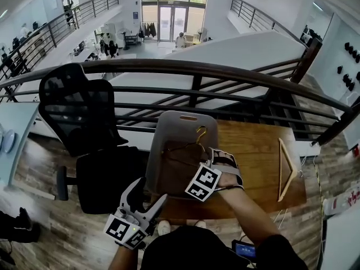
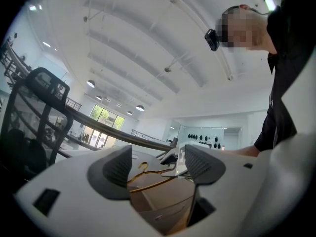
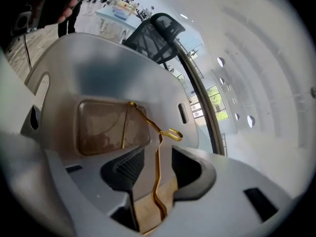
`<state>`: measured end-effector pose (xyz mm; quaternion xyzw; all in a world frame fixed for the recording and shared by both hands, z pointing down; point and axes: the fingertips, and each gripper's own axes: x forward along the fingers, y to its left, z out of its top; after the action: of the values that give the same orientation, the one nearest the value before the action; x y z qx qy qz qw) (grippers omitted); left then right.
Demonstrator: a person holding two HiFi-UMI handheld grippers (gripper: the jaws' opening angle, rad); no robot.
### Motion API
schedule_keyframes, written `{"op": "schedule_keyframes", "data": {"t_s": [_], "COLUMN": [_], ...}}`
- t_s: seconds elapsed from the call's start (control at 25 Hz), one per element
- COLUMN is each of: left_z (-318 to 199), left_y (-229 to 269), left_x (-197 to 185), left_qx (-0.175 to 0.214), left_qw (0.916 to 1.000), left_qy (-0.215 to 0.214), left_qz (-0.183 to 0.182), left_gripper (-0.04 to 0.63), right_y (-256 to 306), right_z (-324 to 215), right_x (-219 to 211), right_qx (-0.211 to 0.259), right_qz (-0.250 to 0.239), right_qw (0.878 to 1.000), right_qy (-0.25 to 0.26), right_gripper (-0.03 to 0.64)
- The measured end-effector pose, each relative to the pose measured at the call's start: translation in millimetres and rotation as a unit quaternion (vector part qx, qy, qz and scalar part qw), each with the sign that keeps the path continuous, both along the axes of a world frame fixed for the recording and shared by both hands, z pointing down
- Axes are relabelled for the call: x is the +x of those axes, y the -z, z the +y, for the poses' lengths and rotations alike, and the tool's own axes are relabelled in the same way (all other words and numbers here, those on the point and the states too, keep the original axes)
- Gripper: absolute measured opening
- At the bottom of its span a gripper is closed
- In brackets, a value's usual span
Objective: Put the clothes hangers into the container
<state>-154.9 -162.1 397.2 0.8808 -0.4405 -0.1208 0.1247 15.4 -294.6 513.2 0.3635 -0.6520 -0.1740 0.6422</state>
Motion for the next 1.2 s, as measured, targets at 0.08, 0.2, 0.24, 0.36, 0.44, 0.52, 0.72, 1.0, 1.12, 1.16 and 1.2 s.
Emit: {"op": "schedule_keyframes", "data": {"t_s": [0.08, 0.2, 0.24, 0.36, 0.44, 0.52, 0.72, 1.0, 1.12, 1.16, 1.2], "left_z": [-1.4, -3.9, -5.0, -6.9, -6.9, -7.9, -16.2, -30.5, -34.6, -34.8, -34.6], "left_y": [1.6, 5.0, 6.9, 12.1, 14.5, 18.5, 28.8, 33.1, 30.0, 29.3, 29.0], "left_x": [7.2, 18.9, 23.0, 35.6, 43.6, 51.4, 74.9, 110.6, 123.0, 127.1, 131.3], "left_qx": [0.002, 0.008, 0.010, 0.018, 0.024, 0.030, 0.038, 0.032, 0.029, 0.029, 0.030], "left_qw": [1.0000, 0.9998, 0.9998, 0.9994, 0.9991, 0.9985, 0.9968, 0.9962, 0.9959, 0.9956, 0.9952], "left_qy": [-0.006, -0.015, -0.019, -0.028, -0.033, -0.041, -0.062, -0.070, -0.070, -0.070, -0.072], "left_qz": [-0.001, -0.003, -0.004, -0.007, -0.012, -0.019, -0.032, -0.041, -0.050, -0.055, -0.059], "left_gripper": [0.341, 0.341, 0.341, 0.341, 0.341, 0.341, 0.341, 0.302, 0.236, 0.214, 0.194], "right_y": [9.9, 30.0, 37.7, 61.3, 76.3, 88.8, 105.2, 122.0, 122.2, 120.6, 118.8], "right_z": [-0.1, 1.7, 3.3, 10.6, 17.3, 23.6, 38.0, 69.3, 82.3, 87.2, 92.2], "right_x": [2.1, 3.7, 4.7, 11.3, 20.2, 32.7, 68.8, 119.3, 140.6, 148.0, 155.2], "right_qx": [0.018, 0.038, 0.043, 0.068, 0.097, 0.124, 0.145, 0.189, 0.219, 0.225, 0.229], "right_qz": [-0.037, -0.120, -0.149, -0.225, -0.262, -0.292, -0.374, -0.459, -0.475, -0.478, -0.484], "right_qw": [0.999, 0.992, 0.988, 0.972, 0.960, 0.948, 0.913, 0.863, 0.847, 0.843, 0.838], "right_qy": [-0.003, -0.010, -0.013, -0.017, -0.021, -0.031, -0.071, -0.091, -0.094, -0.100, -0.106], "right_gripper": [0.185, 0.207, 0.210, 0.206, 0.186, 0.164, 0.149, 0.083, 0.050, 0.036, 0.014]}}
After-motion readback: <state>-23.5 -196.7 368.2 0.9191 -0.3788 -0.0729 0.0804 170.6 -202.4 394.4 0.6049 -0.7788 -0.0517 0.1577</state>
